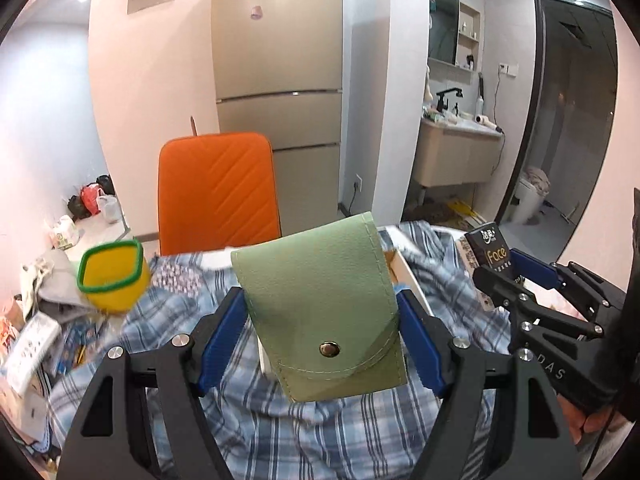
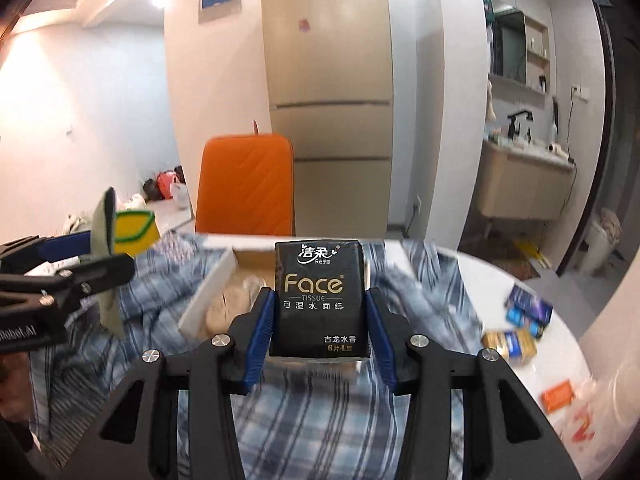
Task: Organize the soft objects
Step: 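Carry the tissue pack with the right gripper while the left gripper carries the pouch into the box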
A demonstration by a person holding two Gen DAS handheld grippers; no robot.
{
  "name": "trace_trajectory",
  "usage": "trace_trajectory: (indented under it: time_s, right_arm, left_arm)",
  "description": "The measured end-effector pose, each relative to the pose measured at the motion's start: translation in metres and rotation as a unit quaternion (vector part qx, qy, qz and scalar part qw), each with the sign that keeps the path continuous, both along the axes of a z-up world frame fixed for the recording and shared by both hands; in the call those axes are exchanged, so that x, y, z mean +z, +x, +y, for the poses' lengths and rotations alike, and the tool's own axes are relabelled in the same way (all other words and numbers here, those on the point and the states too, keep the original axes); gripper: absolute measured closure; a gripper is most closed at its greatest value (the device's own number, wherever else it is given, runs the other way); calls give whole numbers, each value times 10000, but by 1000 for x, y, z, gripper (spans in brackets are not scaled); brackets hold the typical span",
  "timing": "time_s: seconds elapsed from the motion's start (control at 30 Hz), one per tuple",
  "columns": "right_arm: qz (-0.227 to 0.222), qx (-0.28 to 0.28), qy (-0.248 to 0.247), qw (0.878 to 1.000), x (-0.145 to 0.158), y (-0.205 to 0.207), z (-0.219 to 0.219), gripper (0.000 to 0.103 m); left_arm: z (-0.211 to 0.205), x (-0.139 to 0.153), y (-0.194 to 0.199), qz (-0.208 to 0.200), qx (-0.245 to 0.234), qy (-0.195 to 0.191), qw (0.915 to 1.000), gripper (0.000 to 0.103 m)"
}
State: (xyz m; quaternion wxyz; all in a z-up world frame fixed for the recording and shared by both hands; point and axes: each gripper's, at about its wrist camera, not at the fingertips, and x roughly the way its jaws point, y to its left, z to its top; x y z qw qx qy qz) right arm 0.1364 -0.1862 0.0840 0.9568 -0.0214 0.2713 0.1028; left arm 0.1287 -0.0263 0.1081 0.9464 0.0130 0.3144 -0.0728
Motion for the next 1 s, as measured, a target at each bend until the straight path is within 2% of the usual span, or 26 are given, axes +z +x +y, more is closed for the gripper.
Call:
trace_trajectory:
  time_s: [0.17, 0.33, 0.47, 0.67, 0.77, 0.87, 1.0]
  right_arm:
    - [-108, -151, 11, 9998, 22, 27, 12, 55]
    - [-62, -409, 128, 9991, 29, 63, 15, 55]
    - [245, -422, 161, 9987, 12, 90, 17, 55]
    - [839, -397, 122, 9956, -37, 125, 23, 55]
    - [1144, -349, 230, 9926, -60, 139, 22, 55]
    - [1435, -272, 377, 9886, -80, 152, 19, 55]
    - [1517, -206, 321, 9877, -95, 156, 20, 55]
  left_arm:
    - [1, 7, 30, 19, 88, -168, 9998, 29]
    - [-4, -11, 60, 333, 68, -185, 9993, 29]
    - [-4, -41, 81, 723, 10, -135, 9973, 29]
    - [-7, -81, 107, 1254, -40, -10, 9921, 29]
    - [-9, -97, 114, 1286, -288, -106, 9912, 29]
    - [-5, -118, 125, 1518, -382, -167, 9875, 29]
    - [-8, -136, 131, 1680, -392, 118, 9849, 29]
